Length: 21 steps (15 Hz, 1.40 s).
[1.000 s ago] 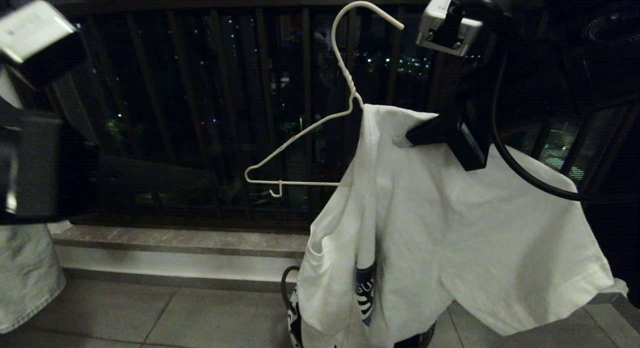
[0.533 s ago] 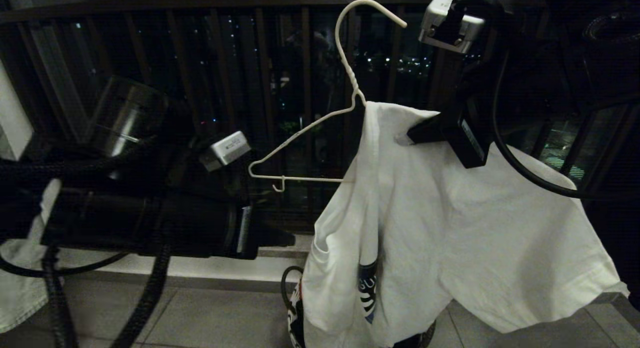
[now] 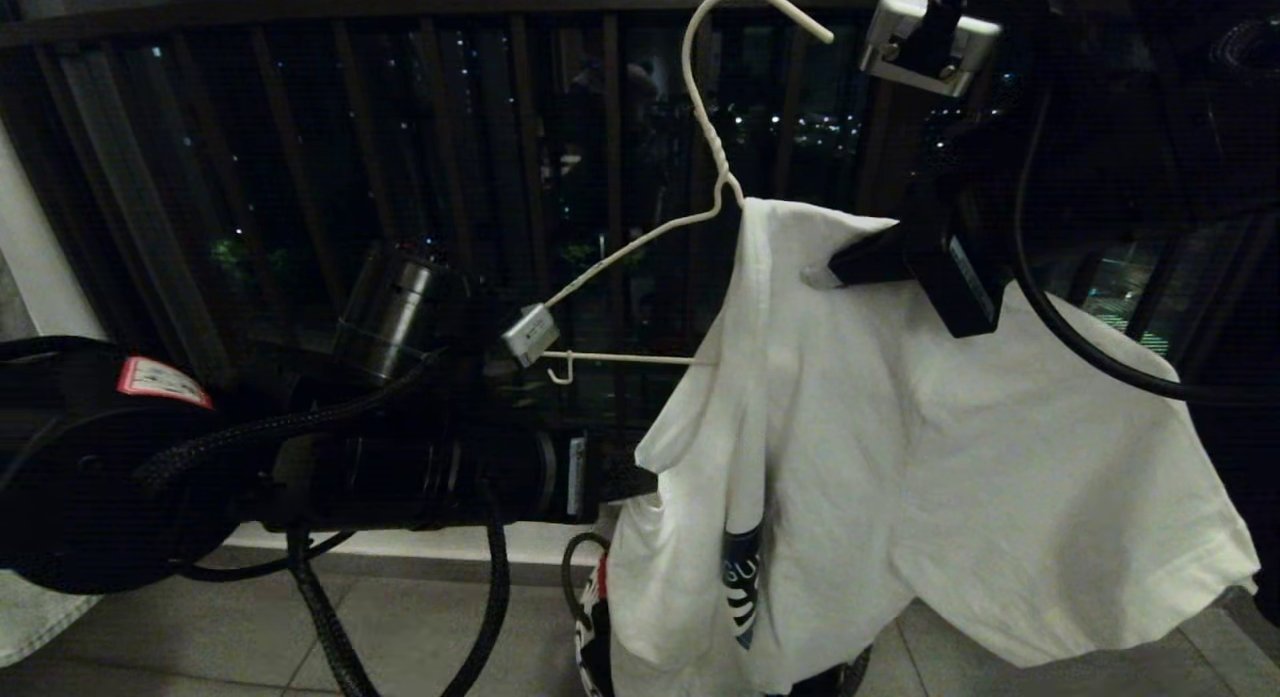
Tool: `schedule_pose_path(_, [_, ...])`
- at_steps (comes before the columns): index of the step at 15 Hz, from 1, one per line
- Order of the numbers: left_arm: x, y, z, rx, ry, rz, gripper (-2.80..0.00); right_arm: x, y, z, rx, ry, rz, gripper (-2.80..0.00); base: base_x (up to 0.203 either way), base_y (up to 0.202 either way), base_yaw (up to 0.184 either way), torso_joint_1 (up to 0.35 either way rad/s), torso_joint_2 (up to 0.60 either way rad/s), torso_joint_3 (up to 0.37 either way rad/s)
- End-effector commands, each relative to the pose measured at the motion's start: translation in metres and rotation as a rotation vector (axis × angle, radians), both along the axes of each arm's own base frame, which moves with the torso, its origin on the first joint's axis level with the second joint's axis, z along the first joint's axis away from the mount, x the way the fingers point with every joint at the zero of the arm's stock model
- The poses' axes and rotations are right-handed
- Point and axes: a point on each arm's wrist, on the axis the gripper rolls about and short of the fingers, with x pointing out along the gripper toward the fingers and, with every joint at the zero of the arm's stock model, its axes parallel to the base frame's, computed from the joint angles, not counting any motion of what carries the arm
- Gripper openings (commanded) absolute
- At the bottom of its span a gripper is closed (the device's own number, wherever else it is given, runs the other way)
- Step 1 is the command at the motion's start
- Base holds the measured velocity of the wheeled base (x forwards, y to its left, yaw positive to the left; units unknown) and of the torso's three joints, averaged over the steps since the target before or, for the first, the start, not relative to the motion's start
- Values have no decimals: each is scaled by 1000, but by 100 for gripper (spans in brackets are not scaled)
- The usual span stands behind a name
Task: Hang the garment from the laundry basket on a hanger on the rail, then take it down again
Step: Hang the clothes on the clothes rack
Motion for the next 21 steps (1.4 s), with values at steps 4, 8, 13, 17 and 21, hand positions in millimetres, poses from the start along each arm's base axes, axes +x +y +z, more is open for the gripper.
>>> schedule_pose_path(4, [16,-16,-21,-9,-53,115,0,-13,-8,2,-12,-10,12,-280,0,0,0,0,0,0])
schedule_pose_path(8, [19,-19,-29,11,-38,117,0,-17,-11,5,-4,-21,13,-280,0,0,0,0,0,0])
schedule_pose_path(13, [22,-20,-27,23,-79,179,-280,-17,-11,5,-5,-21,12,-280,0,0,0,0,0,0])
schedule_pose_path(17, [36,-1,-26,48,-109,229,-280,-18,-12,6,2,-20,7,-280,0,0,0,0,0,0])
schedule_pose_path(21, [46,8,-27,62,-114,264,-280,-25,-17,12,25,-34,2,-280,0,0,0,0,0,0])
